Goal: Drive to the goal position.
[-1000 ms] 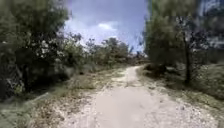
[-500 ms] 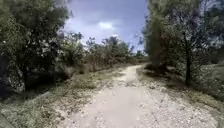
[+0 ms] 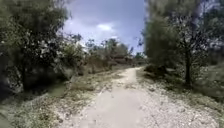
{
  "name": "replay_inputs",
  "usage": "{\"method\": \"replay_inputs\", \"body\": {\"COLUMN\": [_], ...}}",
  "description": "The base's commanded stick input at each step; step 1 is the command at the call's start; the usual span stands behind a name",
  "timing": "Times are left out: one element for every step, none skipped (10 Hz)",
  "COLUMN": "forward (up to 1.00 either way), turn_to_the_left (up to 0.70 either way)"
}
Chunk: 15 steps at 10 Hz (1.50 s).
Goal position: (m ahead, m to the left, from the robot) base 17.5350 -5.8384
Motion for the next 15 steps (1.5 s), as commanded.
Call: {"method": "replay_inputs", "body": {"forward": [0.5,0.5,0.5,0.5,0.5,0.5,0.5,0.5,0.5,0.5,0.5,0.5,0.5,0.5,0.5], "turn_to_the_left": [0.0,0.0,0.0,0.0,0.0,0.0,0.0,0.0,0.0,0.0,0.0,0.0,0.0,-0.07,-0.19]}}
